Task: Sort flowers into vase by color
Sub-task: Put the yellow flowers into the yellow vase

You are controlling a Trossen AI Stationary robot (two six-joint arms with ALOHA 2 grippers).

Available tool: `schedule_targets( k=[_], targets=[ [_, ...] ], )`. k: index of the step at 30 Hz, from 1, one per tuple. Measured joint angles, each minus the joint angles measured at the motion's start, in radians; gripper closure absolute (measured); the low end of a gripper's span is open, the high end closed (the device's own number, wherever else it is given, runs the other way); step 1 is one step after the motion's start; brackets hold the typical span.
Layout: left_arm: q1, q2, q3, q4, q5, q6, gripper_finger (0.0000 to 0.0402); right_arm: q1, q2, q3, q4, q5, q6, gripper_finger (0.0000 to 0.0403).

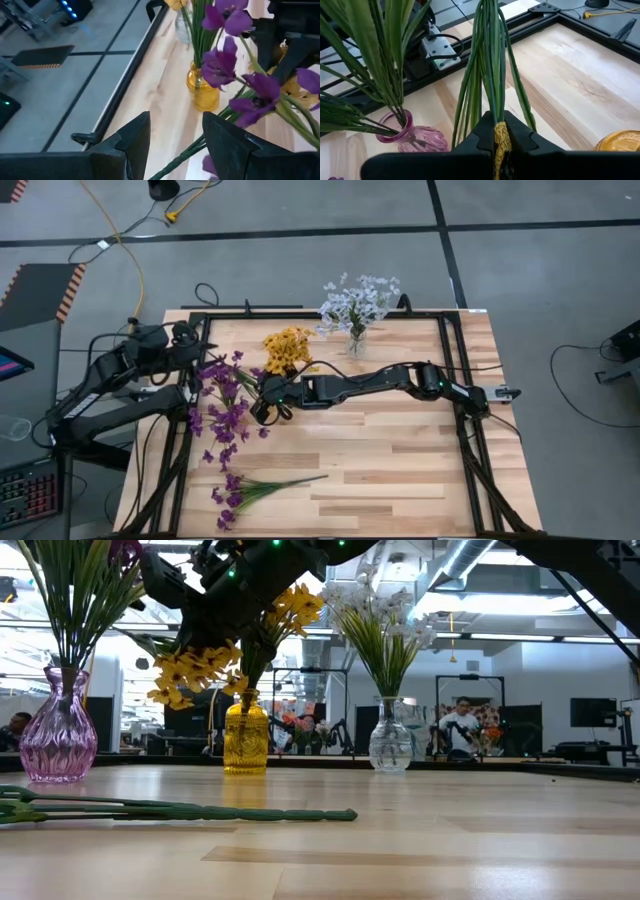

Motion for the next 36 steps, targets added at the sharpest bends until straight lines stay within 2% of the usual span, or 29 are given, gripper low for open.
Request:
schedule_targets(
  k=[8, 17, 24, 36],
  targets=[
    [0.000, 0.000, 0.043, 0.015, -0.074, 0.007, 0.0233, -0.002, 0.000, 0.000, 0.006, 0.006, -0.031, 0.0357],
    [0.000, 0.039, 0.045, -0.015, -0.042, 0.117, 0.0233, -0.012, 0.000, 0.000, 0.074, 0.002, -0.036, 0.0357],
    [0.000, 0.088, 0.045, -0.058, -0.047, 0.128, 0.0233, -0.009, 0.000, 0.000, 0.084, -0.005, -0.035, 0.0357],
    [0.000, 0.092, 0.045, -0.137, -0.038, 0.169, 0.0233, -0.004, 0.000, 0.000, 0.088, -0.005, -0.035, 0.0357]
  ],
)
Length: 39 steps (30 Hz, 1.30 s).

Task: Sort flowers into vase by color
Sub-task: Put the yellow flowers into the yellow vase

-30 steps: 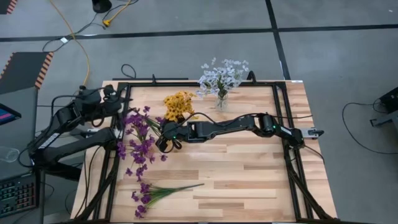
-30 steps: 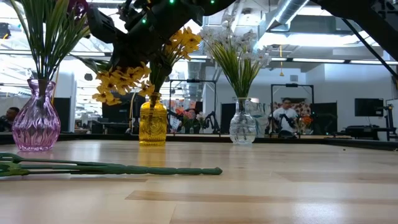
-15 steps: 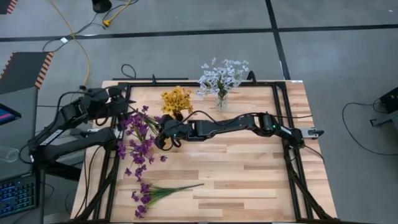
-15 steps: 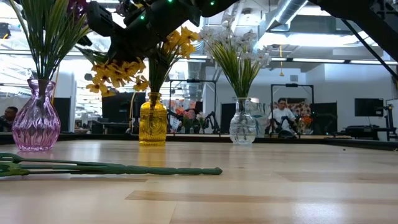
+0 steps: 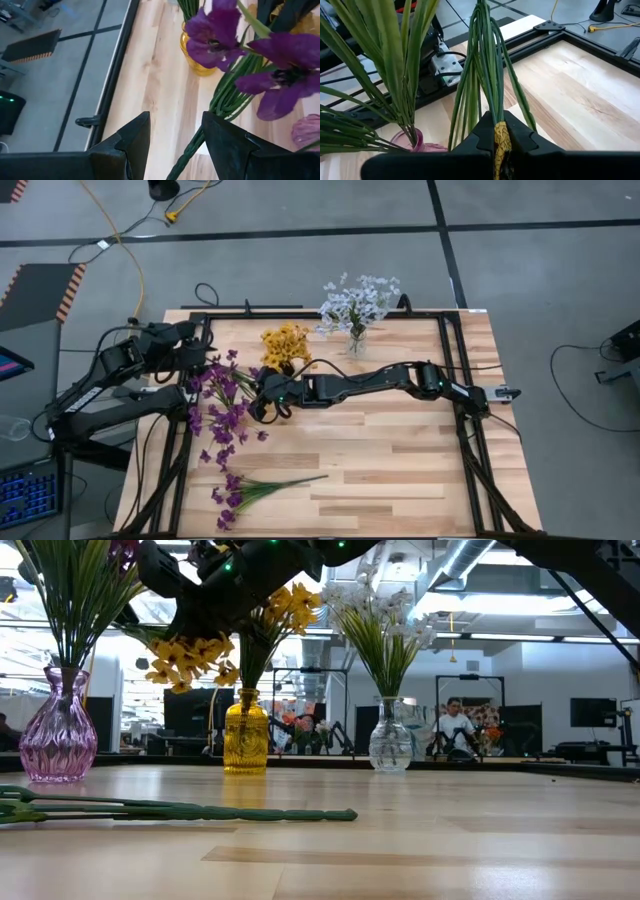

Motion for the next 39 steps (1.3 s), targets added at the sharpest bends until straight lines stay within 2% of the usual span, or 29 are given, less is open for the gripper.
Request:
schedule_targets(
  k=[9, 13, 17, 39],
  targets=[
    [0.000, 0.000, 0.000, -0.020, 0.030, -0.005, 0.0233, 0.001, 0.000, 0.000, 0.004, 0.000, 0.001, 0.0357],
    [0.000, 0.000, 0.000, -0.019, 0.111, -0.008, 0.0233, 0.001, 0.000, 0.000, 0.011, 0.000, 0.004, 0.0357],
    [0.000, 0.000, 0.000, -0.018, 0.150, -0.011, 0.0233, 0.001, 0.000, 0.000, 0.012, 0.000, 0.004, 0.0357],
    [0.000, 0.000, 0.000, -0.015, 0.151, 0.096, 0.0233, 0.001, 0.000, 0.000, 0.016, -0.002, 0.000, 0.0357]
  ],
)
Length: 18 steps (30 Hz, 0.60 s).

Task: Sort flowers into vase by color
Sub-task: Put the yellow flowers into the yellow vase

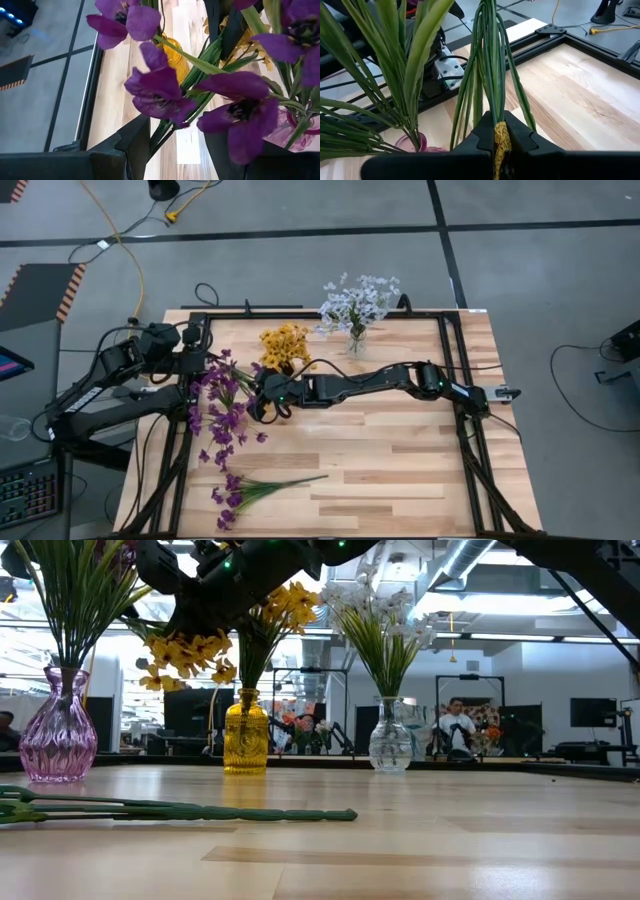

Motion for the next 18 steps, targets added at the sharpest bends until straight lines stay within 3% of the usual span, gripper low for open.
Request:
schedule_targets(
  k=[18],
  targets=[
    [0.000, 0.000, 0.000, -0.005, 0.056, 0.040, 0.0233, -0.001, 0.000, 0.000, 0.000, -0.055, 0.000, 0.0357]
  ],
)
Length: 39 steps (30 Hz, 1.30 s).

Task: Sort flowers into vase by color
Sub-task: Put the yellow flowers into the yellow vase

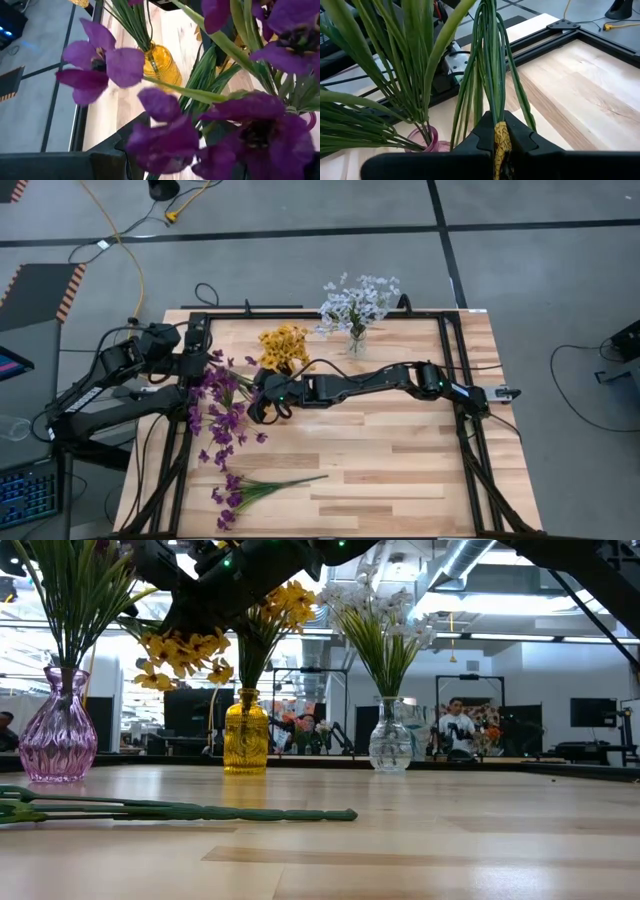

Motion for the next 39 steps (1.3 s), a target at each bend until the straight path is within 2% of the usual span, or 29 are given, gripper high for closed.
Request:
schedule_targets(
  k=[15, 34, 39],
  targets=[
    [0.000, 0.000, -0.001, -0.051, 0.000, 0.000, 0.0233, 0.000, 0.000, 0.000, 0.045, -0.054, 0.000, 0.0357],
    [0.000, 0.000, -0.001, -0.048, -0.008, 0.000, 0.0233, 0.000, 0.000, 0.000, 0.054, -0.054, 0.000, 0.0357],
    [0.000, 0.000, -0.001, -0.048, -0.009, 0.000, 0.0256, 0.000, 0.000, 0.000, 0.054, -0.054, 0.000, 0.0357]
  ],
)
